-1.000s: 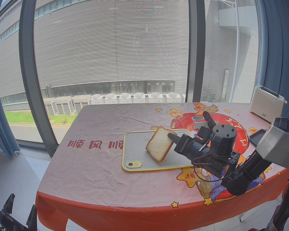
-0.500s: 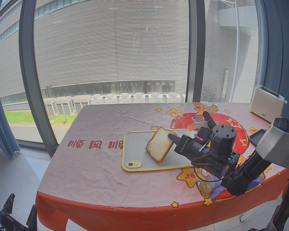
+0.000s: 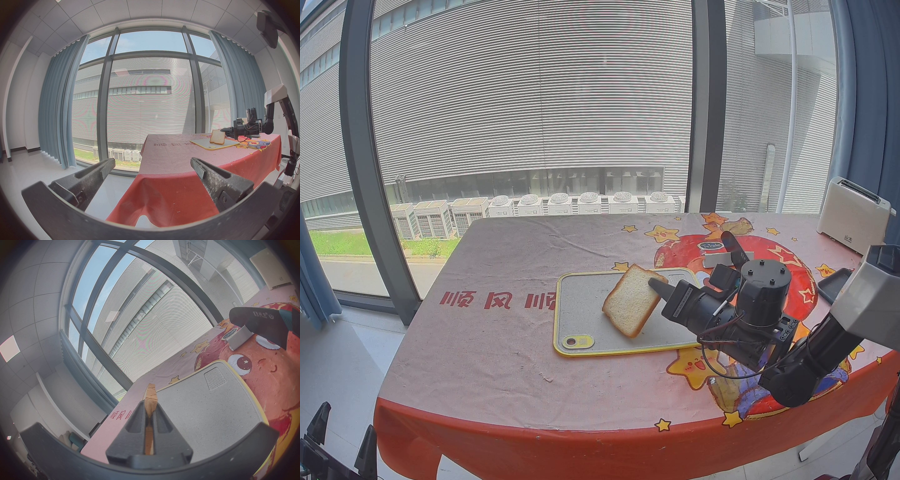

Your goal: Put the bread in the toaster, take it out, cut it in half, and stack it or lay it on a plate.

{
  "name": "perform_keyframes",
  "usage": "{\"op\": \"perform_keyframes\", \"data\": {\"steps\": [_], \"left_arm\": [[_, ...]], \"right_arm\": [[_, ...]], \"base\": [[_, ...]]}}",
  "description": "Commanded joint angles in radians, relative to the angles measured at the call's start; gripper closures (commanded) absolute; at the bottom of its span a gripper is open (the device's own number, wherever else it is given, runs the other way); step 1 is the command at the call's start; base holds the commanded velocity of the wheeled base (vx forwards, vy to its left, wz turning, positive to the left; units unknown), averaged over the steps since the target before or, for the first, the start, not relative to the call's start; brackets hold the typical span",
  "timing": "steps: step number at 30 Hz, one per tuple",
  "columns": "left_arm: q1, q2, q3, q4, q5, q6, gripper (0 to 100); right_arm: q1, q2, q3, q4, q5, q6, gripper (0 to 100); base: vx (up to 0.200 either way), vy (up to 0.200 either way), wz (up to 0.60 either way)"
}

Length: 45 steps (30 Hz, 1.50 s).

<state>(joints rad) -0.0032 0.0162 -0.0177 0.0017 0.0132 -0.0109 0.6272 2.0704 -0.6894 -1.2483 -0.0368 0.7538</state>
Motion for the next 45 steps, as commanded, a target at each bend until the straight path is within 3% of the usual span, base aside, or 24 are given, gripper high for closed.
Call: {"op": "perform_keyframes", "data": {"steps": [1, 4, 5, 19, 27, 31, 35, 40, 45], "left_arm": [[0.0, -0.012, 0.018, 0.0, 0.001, 0.0, 0], [0.0, -0.012, 0.018, 0.0, 0.001, 0.0, 0], [0.0, -0.013, 0.018, 0.0, 0.001, 0.0, 0], [0.0, -0.013, 0.018, 0.0, 0.001, 0.0, 0], [0.0, -0.013, 0.018, 0.0, 0.001, 0.0, 0], [0.0, -0.013, 0.018, 0.0, 0.001, 0.0, 0], [0.0, -0.013, 0.018, 0.0, 0.001, 0.0, 0], [0.0, -0.013, 0.018, 0.0, 0.001, 0.0, 0], [0.0, -0.013, 0.018, 0.0, 0.001, 0.0, 0]], "right_arm": [[0.0, -0.001, 0.001, 0.0, 0.0, -0.002, 100], [0.0, -0.001, 0.002, 0.0, -0.002, -0.004, 100], [0.002, -0.001, 0.002, 0.0, -0.002, -0.004, 0], [0.006, -0.023, 0.001, 0.024, -0.012, -0.008, 0], [0.035, -0.101, -0.036, 0.21, -0.028, -0.004, 0], [0.035, -0.118, -0.059, 0.254, -0.061, -0.004, 0], [0.035, -0.131, -0.078, 0.305, -0.068, 0.002, 0], [0.035, -0.141, -0.137, 0.46, -0.072, 0.082, 0], [0.023, -0.151, -0.173, 0.56, -0.066, 0.114, 0]], "base": [[0.0, 0.0, 0.0], [0.0, 0.0, 0.0], [0.0, 0.0, 0.0], [0.0, 0.0, 0.0], [0.0, 0.0, 0.0], [0.0, 0.0, 0.0], [0.0, 0.0, 0.0], [0.0, 0.0, 0.0], [0.0, 0.0, 0.0]]}}
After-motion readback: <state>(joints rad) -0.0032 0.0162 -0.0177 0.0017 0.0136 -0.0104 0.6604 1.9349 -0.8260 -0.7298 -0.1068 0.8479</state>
